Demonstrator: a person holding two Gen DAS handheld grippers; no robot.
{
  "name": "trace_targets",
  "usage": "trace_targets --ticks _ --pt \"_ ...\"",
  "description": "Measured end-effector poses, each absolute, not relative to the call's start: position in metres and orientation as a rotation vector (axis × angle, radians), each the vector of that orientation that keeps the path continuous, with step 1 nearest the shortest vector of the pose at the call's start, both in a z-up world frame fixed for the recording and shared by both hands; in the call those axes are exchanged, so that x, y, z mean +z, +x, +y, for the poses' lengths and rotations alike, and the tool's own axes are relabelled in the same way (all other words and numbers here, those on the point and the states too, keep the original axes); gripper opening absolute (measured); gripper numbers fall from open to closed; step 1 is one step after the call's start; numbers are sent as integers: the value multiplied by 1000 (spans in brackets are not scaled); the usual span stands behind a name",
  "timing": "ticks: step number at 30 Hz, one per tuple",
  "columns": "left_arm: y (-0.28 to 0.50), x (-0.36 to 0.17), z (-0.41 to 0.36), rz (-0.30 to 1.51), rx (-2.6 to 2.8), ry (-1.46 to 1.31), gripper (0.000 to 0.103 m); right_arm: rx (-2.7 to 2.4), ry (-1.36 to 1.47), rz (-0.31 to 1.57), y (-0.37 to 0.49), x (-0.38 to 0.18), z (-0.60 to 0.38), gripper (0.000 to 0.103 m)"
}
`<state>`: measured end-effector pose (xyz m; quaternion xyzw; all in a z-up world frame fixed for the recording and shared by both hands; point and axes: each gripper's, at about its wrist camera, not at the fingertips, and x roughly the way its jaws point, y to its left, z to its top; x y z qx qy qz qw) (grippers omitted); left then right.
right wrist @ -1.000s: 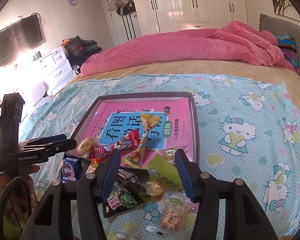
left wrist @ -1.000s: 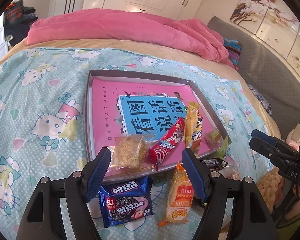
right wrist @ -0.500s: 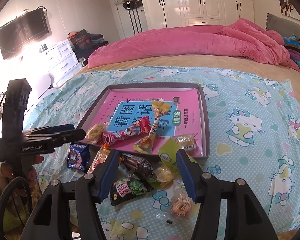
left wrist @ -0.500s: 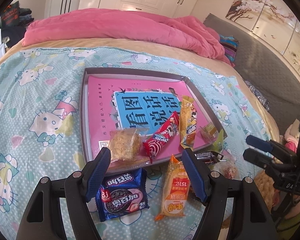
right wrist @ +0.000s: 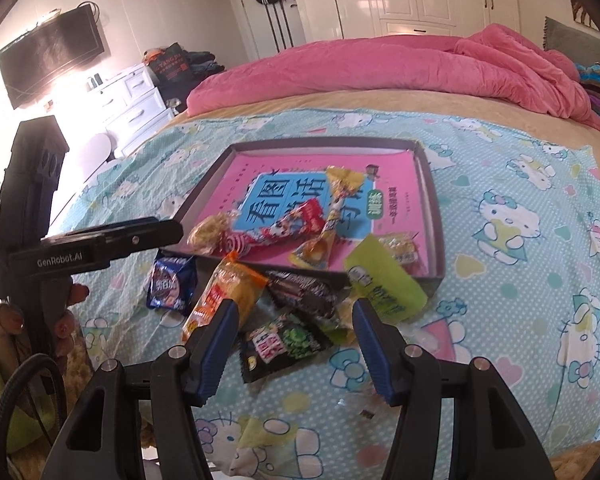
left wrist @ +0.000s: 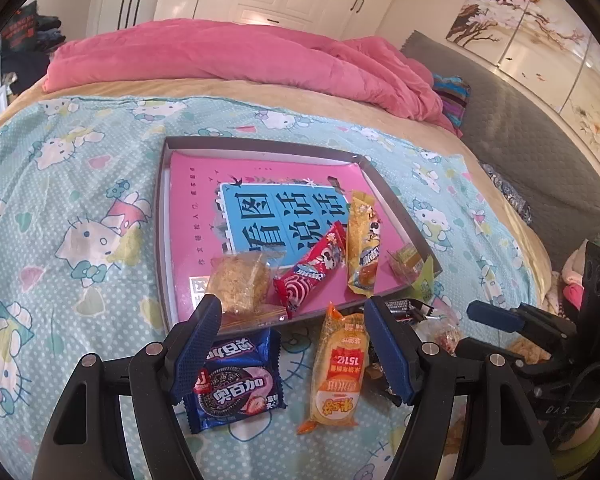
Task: Organize snacks
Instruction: 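Move both open tools back from the tray toward the remaining snacks, then grasp the orange-wrapped cake bag with the left tool while the right tool grasps the green pea snack bag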
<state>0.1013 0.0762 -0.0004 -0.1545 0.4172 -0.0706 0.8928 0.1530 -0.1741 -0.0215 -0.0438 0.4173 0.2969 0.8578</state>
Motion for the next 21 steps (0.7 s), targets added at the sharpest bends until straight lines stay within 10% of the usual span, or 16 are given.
trace_targets --ticks 21 --pt "101 -10 50 918 -181 -217 75 650 -80 970 144 -45 -164 63"
